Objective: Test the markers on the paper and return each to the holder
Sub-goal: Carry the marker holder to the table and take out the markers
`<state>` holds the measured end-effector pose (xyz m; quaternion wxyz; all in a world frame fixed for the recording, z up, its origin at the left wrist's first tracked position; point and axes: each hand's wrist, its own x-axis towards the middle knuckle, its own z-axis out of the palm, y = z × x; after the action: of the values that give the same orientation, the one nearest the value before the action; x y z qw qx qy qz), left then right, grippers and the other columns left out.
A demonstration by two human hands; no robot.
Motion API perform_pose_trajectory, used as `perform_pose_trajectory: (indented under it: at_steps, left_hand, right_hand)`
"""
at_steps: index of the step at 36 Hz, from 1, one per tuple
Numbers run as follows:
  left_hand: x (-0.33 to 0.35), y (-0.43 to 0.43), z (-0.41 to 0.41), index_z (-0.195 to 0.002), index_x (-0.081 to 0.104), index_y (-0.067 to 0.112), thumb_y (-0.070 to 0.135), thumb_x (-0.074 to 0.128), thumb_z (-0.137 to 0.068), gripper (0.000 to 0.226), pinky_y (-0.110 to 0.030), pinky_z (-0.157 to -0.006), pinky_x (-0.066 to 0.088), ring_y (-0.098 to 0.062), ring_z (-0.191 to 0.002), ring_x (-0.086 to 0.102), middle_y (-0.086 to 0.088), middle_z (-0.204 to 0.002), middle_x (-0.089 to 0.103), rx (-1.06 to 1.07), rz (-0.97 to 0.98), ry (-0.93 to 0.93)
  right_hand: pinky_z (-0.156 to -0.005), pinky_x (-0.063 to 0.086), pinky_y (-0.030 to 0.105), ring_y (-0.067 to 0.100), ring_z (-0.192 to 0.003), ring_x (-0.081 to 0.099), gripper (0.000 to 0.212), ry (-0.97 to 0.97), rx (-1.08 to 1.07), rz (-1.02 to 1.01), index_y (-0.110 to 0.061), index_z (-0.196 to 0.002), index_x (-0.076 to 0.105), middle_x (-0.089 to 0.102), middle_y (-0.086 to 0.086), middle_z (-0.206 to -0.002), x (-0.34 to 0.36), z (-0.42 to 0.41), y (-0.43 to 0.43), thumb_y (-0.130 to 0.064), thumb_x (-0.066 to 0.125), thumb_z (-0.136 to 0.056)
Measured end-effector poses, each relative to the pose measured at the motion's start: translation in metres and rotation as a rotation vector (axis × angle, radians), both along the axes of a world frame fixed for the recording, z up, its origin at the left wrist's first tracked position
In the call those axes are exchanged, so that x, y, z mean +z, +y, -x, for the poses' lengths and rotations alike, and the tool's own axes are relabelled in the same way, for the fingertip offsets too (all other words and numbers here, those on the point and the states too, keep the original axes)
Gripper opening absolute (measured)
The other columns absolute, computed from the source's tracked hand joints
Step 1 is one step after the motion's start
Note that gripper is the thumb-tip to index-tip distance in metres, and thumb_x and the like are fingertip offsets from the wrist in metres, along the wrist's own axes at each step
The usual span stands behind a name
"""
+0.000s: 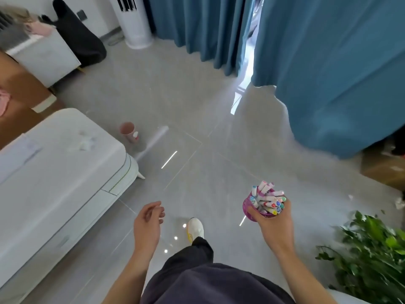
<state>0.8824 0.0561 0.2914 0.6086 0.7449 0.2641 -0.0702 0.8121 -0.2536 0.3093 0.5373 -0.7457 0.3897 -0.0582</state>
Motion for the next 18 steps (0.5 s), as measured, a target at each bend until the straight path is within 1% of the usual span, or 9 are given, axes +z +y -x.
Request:
perform_pose_trajectory:
  at_steps: [3, 6, 9, 11, 14, 16, 18]
  left_hand:
    - [0.002, 0.002, -0.041, -0.097, 0.073, 0.024, 0.014, 0.06, -0.094, 0.016, -0.027, -0.072, 0.054, -0.015, -0.081, 0.072, 0.001, -0.086, 0.075, -0.013, 0.006, -0.001]
    - [0.006, 0.002, -0.077, -0.098, 0.072, 0.026, 0.016, 0.06, -0.094, 0.016, -0.023, -0.071, 0.053, -0.012, -0.081, 0.071, 0.003, -0.088, 0.075, -0.03, 0.001, 0.001]
    - [0.01, 0.001, -0.108, -0.1, 0.072, 0.026, 0.018, 0.059, -0.095, 0.016, -0.022, -0.071, 0.051, -0.012, -0.082, 0.071, 0.003, -0.089, 0.075, -0.03, -0.011, 0.002]
    - [0.011, 0.0, -0.128, -0.1, 0.071, 0.024, 0.018, 0.058, -0.096, 0.015, -0.023, -0.072, 0.051, -0.015, -0.084, 0.071, 0.002, -0.09, 0.074, -0.019, -0.012, 0.001]
    - [0.012, -0.004, -0.156, -0.102, 0.071, 0.021, 0.015, 0.057, -0.097, 0.016, -0.025, -0.074, 0.052, -0.016, -0.086, 0.07, -0.001, -0.091, 0.074, -0.005, -0.004, 0.001]
    - [0.012, -0.006, -0.173, -0.102, 0.071, 0.02, 0.014, 0.056, -0.097, 0.016, -0.025, -0.075, 0.052, -0.016, -0.086, 0.07, -0.001, -0.091, 0.074, 0.007, 0.002, 0.004]
    - [0.01, -0.009, -0.191, -0.102, 0.071, 0.021, 0.015, 0.057, -0.097, 0.016, -0.026, -0.075, 0.053, -0.015, -0.086, 0.071, -0.001, -0.091, 0.074, 0.02, 0.005, 0.002]
  right_hand:
    - [-0.064, 0.048, 0.018, -0.017, -0.083, 0.064, 0.076, 0.003, 0.011, 0.011, -0.048, -0.119, 0.044, 0.068, -0.026, -0.1, 0.003, -0.042, 0.005, -0.034, 0.097, -0.066]
    - [-0.062, 0.048, 0.019, -0.017, -0.082, 0.063, 0.073, -0.002, 0.024, 0.018, -0.055, -0.11, 0.041, 0.065, -0.037, -0.094, 0.008, -0.081, 0.007, -0.035, 0.096, -0.066]
    - [-0.063, 0.049, 0.022, -0.017, -0.084, 0.063, 0.069, -0.006, 0.053, 0.011, -0.062, -0.102, 0.042, 0.061, -0.044, -0.097, 0.013, -0.116, 0.008, -0.037, 0.096, -0.067]
    - [-0.064, 0.049, 0.022, -0.015, -0.084, 0.064, 0.072, -0.021, 0.065, 0.019, -0.068, -0.101, 0.042, 0.062, -0.042, -0.097, 0.015, -0.14, 0.007, -0.036, 0.096, -0.066]
    - [-0.065, 0.05, 0.022, -0.013, -0.083, 0.066, 0.073, -0.035, 0.087, 0.001, -0.072, -0.098, 0.042, 0.065, -0.039, -0.096, 0.016, -0.175, 0.004, -0.036, 0.097, -0.065]
    - [-0.064, 0.05, 0.021, -0.011, -0.081, 0.067, 0.07, -0.052, 0.108, -0.007, -0.072, -0.097, 0.045, 0.067, -0.036, -0.095, 0.017, -0.201, -0.001, -0.038, 0.097, -0.064]
    - [-0.062, 0.052, 0.017, -0.005, -0.079, 0.07, 0.063, -0.081, 0.132, -0.006, -0.066, -0.098, 0.052, 0.07, -0.03, -0.093, 0.017, -0.228, -0.006, -0.039, 0.096, -0.063]
